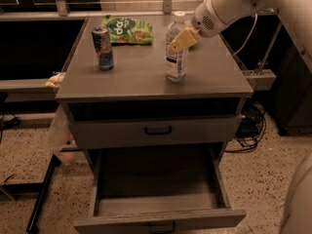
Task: Pick blue plastic bottle from bottom drawer and place on counter
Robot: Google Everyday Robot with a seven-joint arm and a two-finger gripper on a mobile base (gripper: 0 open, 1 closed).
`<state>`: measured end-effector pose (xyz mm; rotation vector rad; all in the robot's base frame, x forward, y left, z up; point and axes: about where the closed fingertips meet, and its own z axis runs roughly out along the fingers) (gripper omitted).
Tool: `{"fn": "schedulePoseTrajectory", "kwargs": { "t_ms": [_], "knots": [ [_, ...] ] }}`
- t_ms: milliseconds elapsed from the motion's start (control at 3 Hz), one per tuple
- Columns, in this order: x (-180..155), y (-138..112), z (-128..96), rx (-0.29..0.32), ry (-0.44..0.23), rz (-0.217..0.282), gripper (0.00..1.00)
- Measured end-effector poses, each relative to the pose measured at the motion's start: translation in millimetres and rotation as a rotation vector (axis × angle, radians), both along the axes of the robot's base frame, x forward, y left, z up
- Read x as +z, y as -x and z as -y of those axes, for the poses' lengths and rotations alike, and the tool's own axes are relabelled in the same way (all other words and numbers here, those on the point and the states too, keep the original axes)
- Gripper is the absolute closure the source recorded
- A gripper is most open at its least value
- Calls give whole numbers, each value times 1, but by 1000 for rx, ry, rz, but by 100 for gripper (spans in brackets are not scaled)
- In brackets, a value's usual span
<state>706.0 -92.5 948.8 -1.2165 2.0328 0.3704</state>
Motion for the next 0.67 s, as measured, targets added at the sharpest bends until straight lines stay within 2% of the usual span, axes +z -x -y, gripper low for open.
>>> {"fn": "schedulePoseTrajectory", "kwargs": {
  "t_ms": [333,667],
  "knots": [
    [0,0,0,0,0,0,0],
    [0,0,0,0,0,0,0]
  ]
}}
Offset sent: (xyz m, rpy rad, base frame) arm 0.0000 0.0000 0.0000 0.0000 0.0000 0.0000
